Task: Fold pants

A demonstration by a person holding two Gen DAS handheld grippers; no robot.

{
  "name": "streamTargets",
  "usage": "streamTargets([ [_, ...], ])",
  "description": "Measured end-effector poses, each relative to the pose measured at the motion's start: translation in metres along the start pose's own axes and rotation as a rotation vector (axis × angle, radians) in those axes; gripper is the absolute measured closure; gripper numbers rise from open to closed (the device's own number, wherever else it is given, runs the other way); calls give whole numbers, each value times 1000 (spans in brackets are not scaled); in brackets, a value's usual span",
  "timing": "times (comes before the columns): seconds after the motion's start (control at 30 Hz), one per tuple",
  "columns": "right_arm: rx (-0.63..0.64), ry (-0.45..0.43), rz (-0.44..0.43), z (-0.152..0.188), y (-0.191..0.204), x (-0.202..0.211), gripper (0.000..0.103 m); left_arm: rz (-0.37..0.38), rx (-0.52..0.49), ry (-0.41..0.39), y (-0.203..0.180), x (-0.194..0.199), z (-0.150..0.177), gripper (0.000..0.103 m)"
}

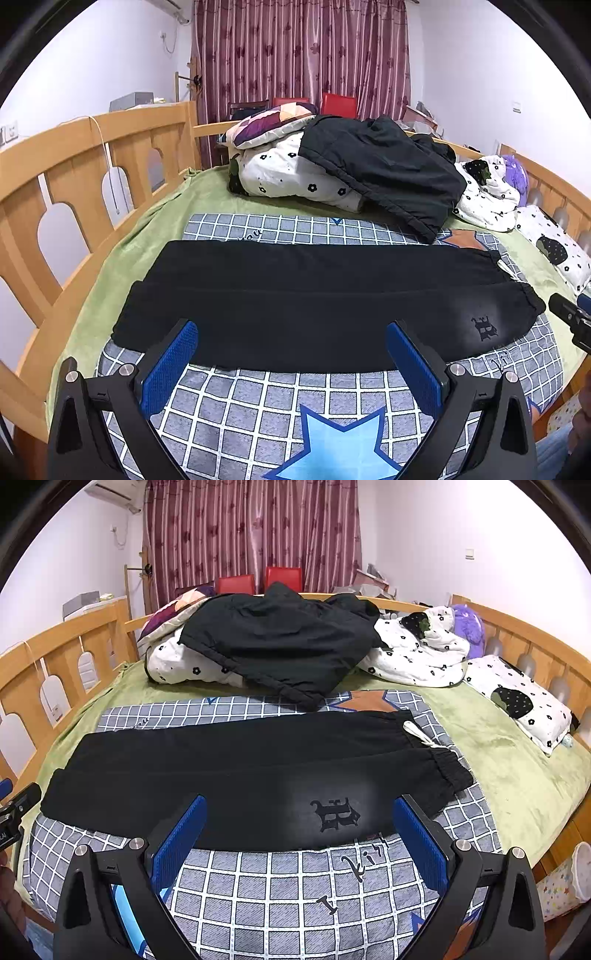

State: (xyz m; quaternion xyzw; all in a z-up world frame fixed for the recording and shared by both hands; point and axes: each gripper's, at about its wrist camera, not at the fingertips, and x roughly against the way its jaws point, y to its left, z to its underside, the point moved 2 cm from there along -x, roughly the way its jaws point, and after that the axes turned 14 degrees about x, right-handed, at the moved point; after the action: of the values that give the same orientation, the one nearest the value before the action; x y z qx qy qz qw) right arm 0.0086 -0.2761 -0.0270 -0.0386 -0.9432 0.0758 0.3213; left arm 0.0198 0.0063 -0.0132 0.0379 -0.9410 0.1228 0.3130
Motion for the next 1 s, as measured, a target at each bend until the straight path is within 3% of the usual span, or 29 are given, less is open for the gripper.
streamTargets([
  [1.0,45,-1,17,0,8,3,4,2,-4,10,-2,-5,7,0],
])
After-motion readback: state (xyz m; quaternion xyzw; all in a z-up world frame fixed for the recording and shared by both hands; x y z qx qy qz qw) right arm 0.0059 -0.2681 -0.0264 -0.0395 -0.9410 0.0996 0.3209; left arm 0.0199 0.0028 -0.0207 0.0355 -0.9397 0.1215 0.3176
